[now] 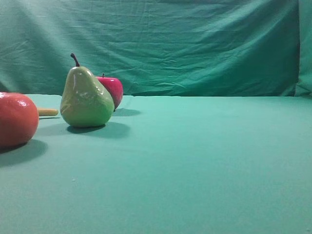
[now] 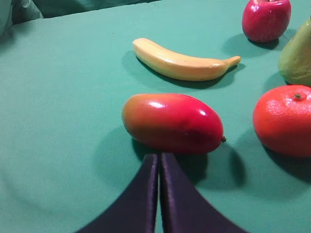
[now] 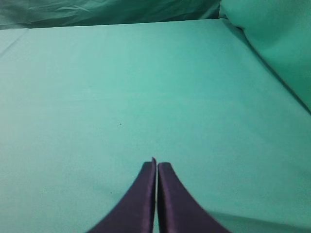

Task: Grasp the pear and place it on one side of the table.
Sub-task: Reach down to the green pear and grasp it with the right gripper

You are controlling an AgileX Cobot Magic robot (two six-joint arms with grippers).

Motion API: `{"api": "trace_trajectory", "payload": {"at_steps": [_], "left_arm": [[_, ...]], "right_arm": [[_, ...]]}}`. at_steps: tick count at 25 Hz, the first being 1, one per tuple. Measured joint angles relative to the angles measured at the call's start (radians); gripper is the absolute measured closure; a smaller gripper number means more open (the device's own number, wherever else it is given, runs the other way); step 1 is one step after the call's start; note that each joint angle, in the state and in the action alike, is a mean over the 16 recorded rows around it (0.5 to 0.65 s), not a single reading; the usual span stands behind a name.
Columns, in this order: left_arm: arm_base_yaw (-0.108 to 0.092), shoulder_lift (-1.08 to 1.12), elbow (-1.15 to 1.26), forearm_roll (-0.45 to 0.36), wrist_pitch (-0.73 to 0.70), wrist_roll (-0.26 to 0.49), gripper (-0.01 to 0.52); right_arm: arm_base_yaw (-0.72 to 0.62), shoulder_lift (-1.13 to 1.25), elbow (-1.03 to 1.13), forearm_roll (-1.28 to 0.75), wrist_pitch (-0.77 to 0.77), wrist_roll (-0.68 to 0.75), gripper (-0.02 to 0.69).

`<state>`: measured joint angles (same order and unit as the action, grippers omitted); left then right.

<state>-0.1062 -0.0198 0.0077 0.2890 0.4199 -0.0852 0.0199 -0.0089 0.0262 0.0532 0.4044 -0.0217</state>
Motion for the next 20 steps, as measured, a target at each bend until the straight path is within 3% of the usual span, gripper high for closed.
{"api": "trace_trajectory", "payload": {"at_steps": [20], "left_arm": [[0.000, 0.000, 0.000, 0.000, 0.000, 0.000, 0.514]], "right_arm": [[0.000, 0.000, 0.000, 0.000, -0.001, 0.017, 0.665]]}}
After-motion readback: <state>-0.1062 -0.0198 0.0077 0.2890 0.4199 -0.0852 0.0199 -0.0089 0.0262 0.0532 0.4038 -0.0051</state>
